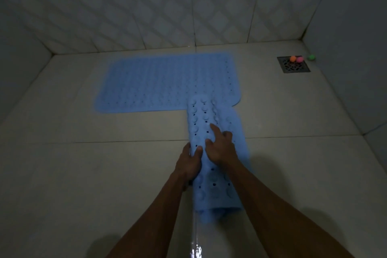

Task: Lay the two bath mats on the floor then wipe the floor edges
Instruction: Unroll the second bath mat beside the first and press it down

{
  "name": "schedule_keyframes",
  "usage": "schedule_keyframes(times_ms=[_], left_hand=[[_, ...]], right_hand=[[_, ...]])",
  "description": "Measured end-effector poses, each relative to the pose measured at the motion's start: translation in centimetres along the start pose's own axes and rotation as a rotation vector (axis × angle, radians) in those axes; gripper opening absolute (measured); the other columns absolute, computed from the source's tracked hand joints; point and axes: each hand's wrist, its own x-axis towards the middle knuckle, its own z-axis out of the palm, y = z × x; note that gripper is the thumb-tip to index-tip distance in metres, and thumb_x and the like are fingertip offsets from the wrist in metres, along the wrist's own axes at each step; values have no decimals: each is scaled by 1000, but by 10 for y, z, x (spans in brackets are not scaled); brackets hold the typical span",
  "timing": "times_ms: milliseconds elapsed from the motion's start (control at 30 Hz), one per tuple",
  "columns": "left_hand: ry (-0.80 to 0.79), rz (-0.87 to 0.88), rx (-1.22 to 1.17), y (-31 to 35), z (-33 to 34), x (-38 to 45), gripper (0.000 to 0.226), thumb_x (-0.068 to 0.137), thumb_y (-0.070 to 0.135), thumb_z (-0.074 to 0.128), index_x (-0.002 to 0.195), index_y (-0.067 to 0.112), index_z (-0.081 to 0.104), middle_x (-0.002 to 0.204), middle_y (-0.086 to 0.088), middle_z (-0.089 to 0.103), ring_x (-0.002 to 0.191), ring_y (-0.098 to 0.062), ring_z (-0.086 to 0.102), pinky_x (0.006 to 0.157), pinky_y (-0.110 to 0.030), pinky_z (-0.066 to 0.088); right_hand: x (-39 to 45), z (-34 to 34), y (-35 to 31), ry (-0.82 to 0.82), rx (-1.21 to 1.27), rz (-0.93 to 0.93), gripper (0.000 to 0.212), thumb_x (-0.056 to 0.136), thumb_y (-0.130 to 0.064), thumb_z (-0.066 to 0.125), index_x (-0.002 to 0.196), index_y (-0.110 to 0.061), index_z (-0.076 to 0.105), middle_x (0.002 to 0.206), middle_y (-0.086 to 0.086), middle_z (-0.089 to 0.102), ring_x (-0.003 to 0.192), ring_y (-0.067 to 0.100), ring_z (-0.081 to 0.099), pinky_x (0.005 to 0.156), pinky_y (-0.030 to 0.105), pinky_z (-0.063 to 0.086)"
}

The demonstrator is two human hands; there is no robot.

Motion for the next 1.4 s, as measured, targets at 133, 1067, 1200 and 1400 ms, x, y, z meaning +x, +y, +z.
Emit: schedule_keyframes(times_ms=[133,1067,1200,1400], left_hand=[[57,-45,-67,-9,12,0,85,78,67,62,148,23,41,136,-5,60,113,-28,66,98,-51,55],[160,-3,136,-20,-102,13,69,99,64,32,144,17,51,143,-6,56,127,-27,56,112,-40,42],[176,-41,123,-35,-116,12,58,104,57,26,119,16,64,128,-11,65,113,-27,62,108,-46,46],[194,-84,190,-36,-138,14,48,108,37,26,108,7,64,124,-16,65,107,-28,61,102,-43,49]], right_hand=[[1,-3,-4,4,-48,27,57,96,-29,49,149,-39,32,146,9,27,126,40,44,107,49,39],[16,81,-49,-56,125,26,62,97,-43,54,153,-36,27,160,17,20,143,39,29,119,47,27],[13,97,-59,-91,180,-37,62,89,-50,48,148,-35,36,142,15,48,126,32,52,110,48,42],[22,101,-73,-88,108,11,87,84,-57,64,156,-30,22,153,16,31,139,37,37,116,47,32]])
